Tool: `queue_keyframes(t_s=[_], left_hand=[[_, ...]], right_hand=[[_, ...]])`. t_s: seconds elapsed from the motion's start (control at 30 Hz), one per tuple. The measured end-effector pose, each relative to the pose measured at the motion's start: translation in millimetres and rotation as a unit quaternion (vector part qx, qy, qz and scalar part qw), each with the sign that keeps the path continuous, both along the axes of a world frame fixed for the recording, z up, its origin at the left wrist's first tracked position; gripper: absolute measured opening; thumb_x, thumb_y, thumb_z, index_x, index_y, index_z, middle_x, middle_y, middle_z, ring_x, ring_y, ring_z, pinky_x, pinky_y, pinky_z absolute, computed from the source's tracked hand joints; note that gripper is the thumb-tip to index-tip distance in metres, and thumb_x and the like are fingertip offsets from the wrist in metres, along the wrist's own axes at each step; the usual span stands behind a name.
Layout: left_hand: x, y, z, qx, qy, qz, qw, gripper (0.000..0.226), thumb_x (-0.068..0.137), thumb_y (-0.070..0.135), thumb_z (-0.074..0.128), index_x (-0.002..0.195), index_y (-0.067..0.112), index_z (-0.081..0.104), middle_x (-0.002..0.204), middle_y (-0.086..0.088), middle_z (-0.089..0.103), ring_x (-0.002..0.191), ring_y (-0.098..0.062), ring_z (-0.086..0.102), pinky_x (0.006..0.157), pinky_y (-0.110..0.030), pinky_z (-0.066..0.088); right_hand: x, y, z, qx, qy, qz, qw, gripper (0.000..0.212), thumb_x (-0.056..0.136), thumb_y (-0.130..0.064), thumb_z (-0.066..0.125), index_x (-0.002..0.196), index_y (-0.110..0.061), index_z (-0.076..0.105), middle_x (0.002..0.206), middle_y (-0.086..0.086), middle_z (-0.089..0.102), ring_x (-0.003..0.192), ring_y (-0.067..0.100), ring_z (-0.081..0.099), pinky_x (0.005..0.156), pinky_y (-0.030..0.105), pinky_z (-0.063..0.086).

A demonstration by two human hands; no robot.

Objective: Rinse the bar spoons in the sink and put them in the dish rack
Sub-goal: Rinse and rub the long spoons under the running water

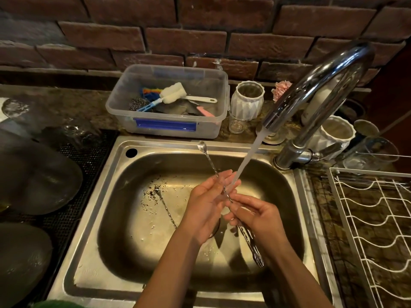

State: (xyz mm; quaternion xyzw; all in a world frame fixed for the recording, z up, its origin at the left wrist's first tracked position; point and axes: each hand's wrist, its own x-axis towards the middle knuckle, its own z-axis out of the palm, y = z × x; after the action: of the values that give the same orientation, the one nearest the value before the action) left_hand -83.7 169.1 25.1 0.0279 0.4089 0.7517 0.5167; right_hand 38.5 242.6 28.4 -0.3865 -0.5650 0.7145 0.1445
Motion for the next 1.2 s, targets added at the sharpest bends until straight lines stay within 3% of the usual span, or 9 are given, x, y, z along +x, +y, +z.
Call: queue_keyframes(t_s=[0.07,0.17,0.27,0.37,0.43,0.53,0.63,0.9,1.2], left_hand=[[-5,0,0,-0.009,0.025,-0.012,1.000,0.036,0.093,0.023,0.054,0.124,0.007,0.064,0.126,-0.009,0.071,0.114,-0.019,0.068,0.093,-0.037,0.053],[-8,-1,0,-0.013,0.035,-0.023,0.999,0.034,0.100,0.023,0.048,0.123,0.005,0.066,0.127,-0.017,0.068,0.090,-0.018,0.069,0.070,-0.031,0.055],[-13,-2,-1,-0.010,0.040,-0.023,0.999,0.032,0.102,0.022,0.048,0.118,0.004,0.069,0.127,-0.021,0.067,0.083,-0.016,0.063,0.061,-0.026,0.050],[-20,-3,0,0.011,0.019,-0.001,1.000,0.027,0.100,0.018,0.051,0.111,0.002,0.069,0.127,-0.018,0.068,0.074,-0.009,0.069,0.052,-0.020,0.050],[-26,-3,0,0.023,0.017,0.008,1.000,0.025,0.101,0.016,0.050,0.108,0.005,0.071,0.128,-0.014,0.068,0.090,-0.014,0.074,0.058,-0.022,0.056],[-34,-2,1,0.024,0.033,0.022,0.999,0.024,0.099,0.017,0.051,0.107,0.009,0.072,0.131,-0.011,0.067,0.121,-0.024,0.065,0.083,-0.032,0.061],[-41,0,3,0.013,0.035,0.043,0.998,0.021,0.098,0.017,0.052,0.107,0.010,0.071,0.130,-0.009,0.068,0.123,-0.022,0.063,0.098,-0.036,0.055],[-56,1,9,0.011,-0.010,0.126,0.992,0.025,0.099,0.011,0.054,0.119,-0.001,0.061,0.122,-0.015,0.071,0.115,-0.025,0.068,0.093,-0.034,0.058],[-63,-14,9,0.026,-0.034,0.148,0.988,0.024,0.099,0.006,0.052,0.119,-0.003,0.062,0.120,-0.021,0.070,0.113,-0.027,0.069,0.090,-0.032,0.059]], right_hand=[[-10,4,-1,-0.006,0.004,-0.003,1.000,0.021,0.083,-0.020,0.077,0.103,-0.025,0.077,0.090,0.012,0.079,0.078,0.032,0.073,0.082,0.060,0.050],[-21,11,1,-0.031,0.031,0.009,0.999,0.020,0.083,-0.013,0.075,0.103,-0.018,0.078,0.092,0.016,0.078,0.083,0.033,0.071,0.079,0.043,0.056],[-27,14,3,-0.097,0.072,0.020,0.993,0.026,0.078,-0.018,0.075,0.103,-0.010,0.077,0.097,0.022,0.077,0.079,0.025,0.073,0.071,0.028,0.062],[-32,17,2,-0.185,0.116,0.029,0.975,0.032,0.089,-0.023,0.061,0.111,-0.002,0.073,0.106,0.025,0.074,0.076,0.023,0.075,0.069,0.029,0.063],[-35,19,1,-0.211,0.135,0.051,0.967,0.039,0.095,-0.035,0.054,0.114,-0.006,0.073,0.115,0.022,0.072,0.084,0.025,0.076,0.073,0.032,0.064],[-37,24,-1,-0.268,0.163,0.092,0.945,0.053,0.097,-0.052,0.042,0.122,-0.014,0.070,0.130,0.016,0.066,0.095,0.028,0.074,0.079,0.033,0.061],[-39,29,-7,-0.339,0.190,0.107,0.915,0.065,0.099,-0.058,0.034,0.133,-0.011,0.061,0.141,0.017,0.058,0.103,0.029,0.072,0.085,0.033,0.061],[-44,28,-12,-0.435,0.241,0.046,0.866,0.074,0.098,-0.060,0.039,0.134,0.002,0.057,0.141,0.026,0.054,0.117,0.030,0.066,0.089,0.036,0.059],[-51,13,-8,-0.440,0.224,0.060,0.868,0.078,0.096,-0.061,0.040,0.132,0.007,0.057,0.140,0.029,0.054,0.126,0.035,0.059,0.097,0.040,0.055]])
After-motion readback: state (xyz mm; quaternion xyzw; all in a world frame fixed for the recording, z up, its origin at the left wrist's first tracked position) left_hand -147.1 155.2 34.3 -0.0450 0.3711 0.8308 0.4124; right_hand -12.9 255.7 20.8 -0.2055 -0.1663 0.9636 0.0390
